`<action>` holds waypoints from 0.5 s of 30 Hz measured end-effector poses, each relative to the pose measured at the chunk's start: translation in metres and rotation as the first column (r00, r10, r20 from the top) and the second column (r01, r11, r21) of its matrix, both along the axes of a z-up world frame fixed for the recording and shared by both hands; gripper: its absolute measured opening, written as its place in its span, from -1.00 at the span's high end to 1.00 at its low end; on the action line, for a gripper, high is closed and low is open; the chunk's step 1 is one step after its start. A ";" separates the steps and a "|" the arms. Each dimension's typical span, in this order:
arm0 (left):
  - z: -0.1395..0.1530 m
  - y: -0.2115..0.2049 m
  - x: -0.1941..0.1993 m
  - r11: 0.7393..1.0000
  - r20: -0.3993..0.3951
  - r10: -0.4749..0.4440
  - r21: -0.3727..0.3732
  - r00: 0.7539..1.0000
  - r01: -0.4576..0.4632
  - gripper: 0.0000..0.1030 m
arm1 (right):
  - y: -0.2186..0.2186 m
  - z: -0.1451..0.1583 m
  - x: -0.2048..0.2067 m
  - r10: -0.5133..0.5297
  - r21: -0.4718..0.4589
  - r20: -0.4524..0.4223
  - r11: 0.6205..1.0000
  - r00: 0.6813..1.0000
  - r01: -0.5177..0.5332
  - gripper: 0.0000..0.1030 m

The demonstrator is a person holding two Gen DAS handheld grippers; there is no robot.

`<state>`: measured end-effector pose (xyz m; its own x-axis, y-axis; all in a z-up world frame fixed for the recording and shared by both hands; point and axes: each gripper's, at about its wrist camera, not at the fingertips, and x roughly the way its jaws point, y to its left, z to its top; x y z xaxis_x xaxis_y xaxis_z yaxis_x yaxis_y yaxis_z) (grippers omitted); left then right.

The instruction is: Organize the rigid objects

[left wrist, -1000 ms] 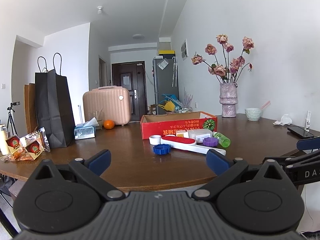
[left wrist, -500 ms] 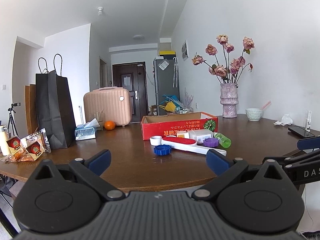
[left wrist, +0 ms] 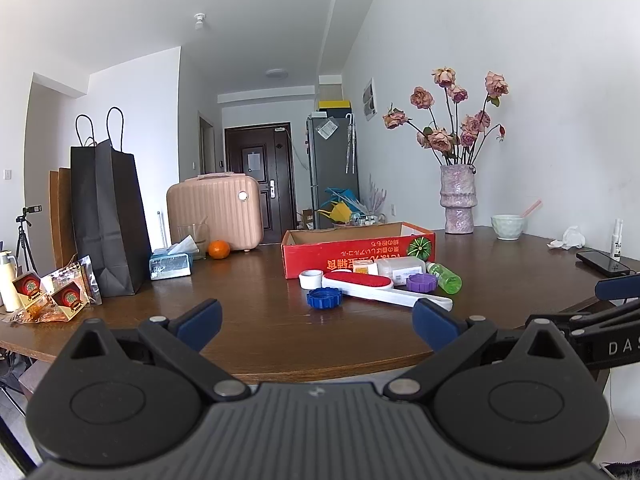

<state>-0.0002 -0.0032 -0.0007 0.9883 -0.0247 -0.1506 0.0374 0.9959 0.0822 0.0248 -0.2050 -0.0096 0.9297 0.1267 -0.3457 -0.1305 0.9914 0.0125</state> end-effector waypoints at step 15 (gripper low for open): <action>0.001 -0.002 -0.002 1.000 0.007 -0.007 0.014 1.000 0.006 -1.00 | -0.001 0.001 0.000 0.000 -0.004 0.006 1.000 1.000 0.000 -1.00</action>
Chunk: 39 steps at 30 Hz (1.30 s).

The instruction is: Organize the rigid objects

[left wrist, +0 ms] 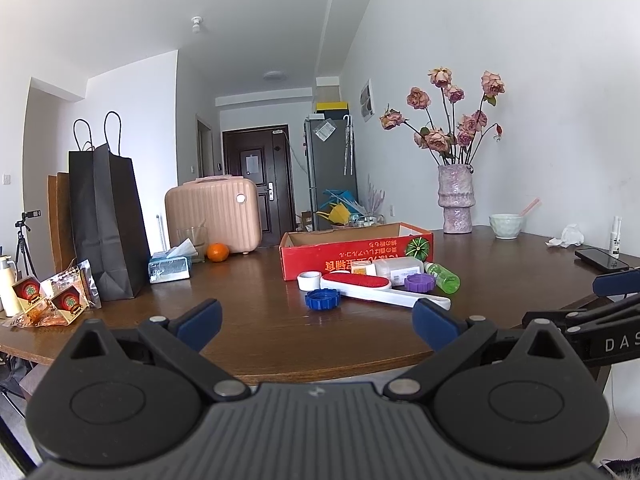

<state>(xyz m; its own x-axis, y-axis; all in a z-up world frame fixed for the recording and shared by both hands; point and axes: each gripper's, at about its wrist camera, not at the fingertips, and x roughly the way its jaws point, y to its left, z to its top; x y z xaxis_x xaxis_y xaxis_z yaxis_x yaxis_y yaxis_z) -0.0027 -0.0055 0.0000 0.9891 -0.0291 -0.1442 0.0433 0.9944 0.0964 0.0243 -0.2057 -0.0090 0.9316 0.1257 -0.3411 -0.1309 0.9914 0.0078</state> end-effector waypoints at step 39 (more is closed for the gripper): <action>-0.025 -0.010 0.051 0.994 0.038 0.068 0.086 0.997 -0.071 -1.00 | -0.006 -0.031 0.050 -0.039 -0.142 0.057 0.989 0.998 0.047 -1.00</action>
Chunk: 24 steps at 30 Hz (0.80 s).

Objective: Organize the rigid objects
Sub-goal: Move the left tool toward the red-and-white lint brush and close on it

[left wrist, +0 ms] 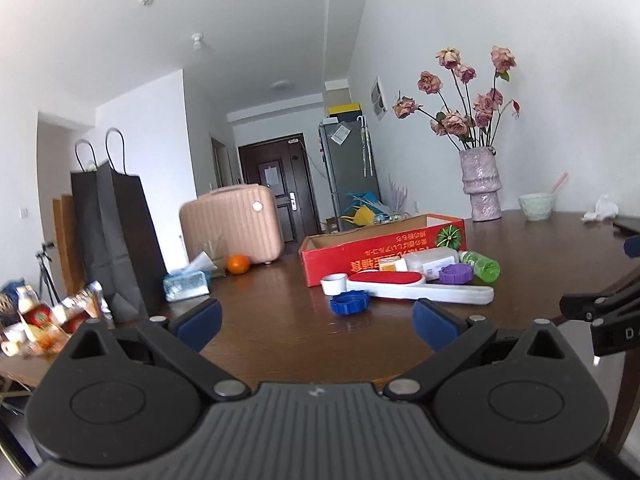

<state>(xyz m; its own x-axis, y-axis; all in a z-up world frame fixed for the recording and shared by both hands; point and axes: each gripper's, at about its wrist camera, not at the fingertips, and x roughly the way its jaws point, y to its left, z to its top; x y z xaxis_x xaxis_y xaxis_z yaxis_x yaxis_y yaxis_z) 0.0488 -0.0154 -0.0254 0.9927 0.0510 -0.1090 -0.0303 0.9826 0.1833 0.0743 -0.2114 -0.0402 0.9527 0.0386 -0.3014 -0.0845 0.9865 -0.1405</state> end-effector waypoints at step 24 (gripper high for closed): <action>0.000 0.014 0.213 0.997 -0.345 0.005 -0.069 0.939 -0.030 -1.00 | 0.007 -0.007 0.188 0.271 0.121 -0.261 0.961 0.927 -0.247 0.35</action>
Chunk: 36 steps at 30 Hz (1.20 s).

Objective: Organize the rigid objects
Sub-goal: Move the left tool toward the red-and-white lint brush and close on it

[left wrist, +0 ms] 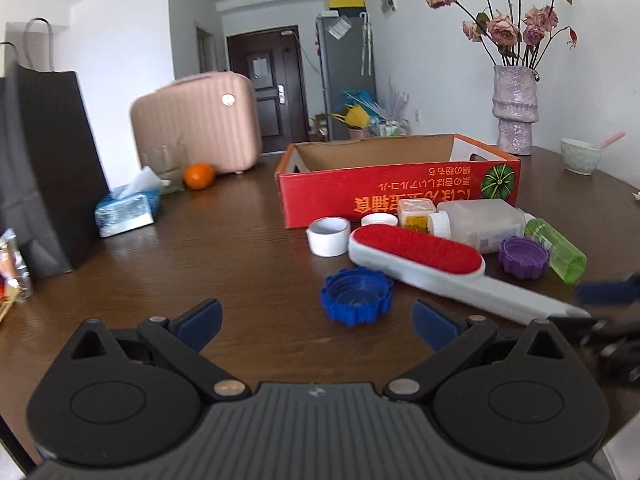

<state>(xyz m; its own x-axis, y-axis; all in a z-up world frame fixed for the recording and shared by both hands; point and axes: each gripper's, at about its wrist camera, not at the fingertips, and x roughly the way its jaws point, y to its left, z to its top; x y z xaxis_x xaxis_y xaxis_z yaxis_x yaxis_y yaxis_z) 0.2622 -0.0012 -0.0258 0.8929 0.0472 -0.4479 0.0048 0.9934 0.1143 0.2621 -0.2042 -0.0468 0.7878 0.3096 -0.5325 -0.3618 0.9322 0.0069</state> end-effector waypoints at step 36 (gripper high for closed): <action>-0.010 -0.016 0.038 0.942 -0.175 -0.059 -0.336 0.983 -0.003 -0.62 | -0.094 -0.007 0.037 -0.234 0.165 -0.091 0.955 0.968 0.246 0.43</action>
<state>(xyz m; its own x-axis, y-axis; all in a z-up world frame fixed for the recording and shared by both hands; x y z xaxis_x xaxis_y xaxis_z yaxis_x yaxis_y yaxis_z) 0.3000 -0.0167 -0.0362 0.7948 -0.1567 -0.5863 0.0230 0.9732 -0.2290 0.2991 -0.2984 -0.0542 0.8129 0.2083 -0.5439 -0.1201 0.9737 0.1935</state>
